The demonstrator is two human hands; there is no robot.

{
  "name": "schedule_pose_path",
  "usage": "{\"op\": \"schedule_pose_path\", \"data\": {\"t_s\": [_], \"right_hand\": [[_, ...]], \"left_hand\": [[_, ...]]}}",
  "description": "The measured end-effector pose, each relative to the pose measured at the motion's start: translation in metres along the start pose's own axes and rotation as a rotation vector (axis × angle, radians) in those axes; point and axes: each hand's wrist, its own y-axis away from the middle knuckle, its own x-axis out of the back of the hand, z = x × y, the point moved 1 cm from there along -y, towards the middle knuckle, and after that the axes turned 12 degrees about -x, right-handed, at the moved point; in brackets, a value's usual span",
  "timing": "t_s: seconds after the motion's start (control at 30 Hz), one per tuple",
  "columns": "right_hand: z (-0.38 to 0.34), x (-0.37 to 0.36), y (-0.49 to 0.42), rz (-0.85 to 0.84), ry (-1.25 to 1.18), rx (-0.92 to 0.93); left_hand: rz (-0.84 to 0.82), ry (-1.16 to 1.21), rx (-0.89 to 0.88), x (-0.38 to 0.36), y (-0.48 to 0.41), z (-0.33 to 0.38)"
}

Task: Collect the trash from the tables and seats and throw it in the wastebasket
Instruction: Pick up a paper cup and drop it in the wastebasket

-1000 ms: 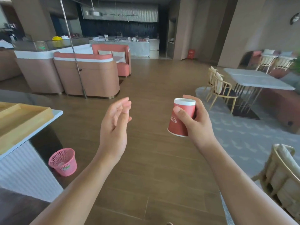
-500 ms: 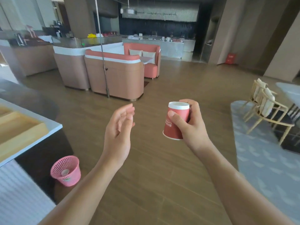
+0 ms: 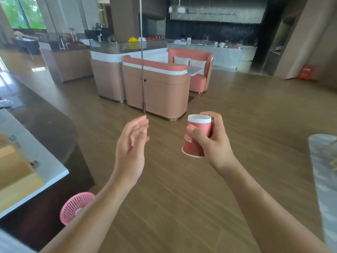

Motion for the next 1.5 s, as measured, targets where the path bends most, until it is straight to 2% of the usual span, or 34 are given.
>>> {"op": "schedule_pose_path", "data": {"t_s": [0.27, 0.6, 0.9, 1.2, 1.5], "right_hand": [[0.024, -0.056, -0.18, -0.088, -0.027, -0.008], [0.091, -0.131, -0.42, -0.257, -0.079, -0.031], [0.101, -0.214, -0.627, -0.513, -0.061, -0.018], [0.13, -0.378, -0.772, -0.724, -0.051, -0.002], [0.144, -0.585, -0.879, -0.787, -0.09, 0.038]], "left_hand": [[0.043, -0.098, 0.004, 0.014, -0.131, -0.107], [0.188, -0.227, 0.054, 0.034, -0.267, -0.273], [0.344, -0.441, 0.076, 0.054, -0.402, -0.386], [0.523, -0.587, 0.066, 0.16, -0.502, -0.482], [0.613, -0.672, 0.059, 0.314, -0.621, -0.559]]}}
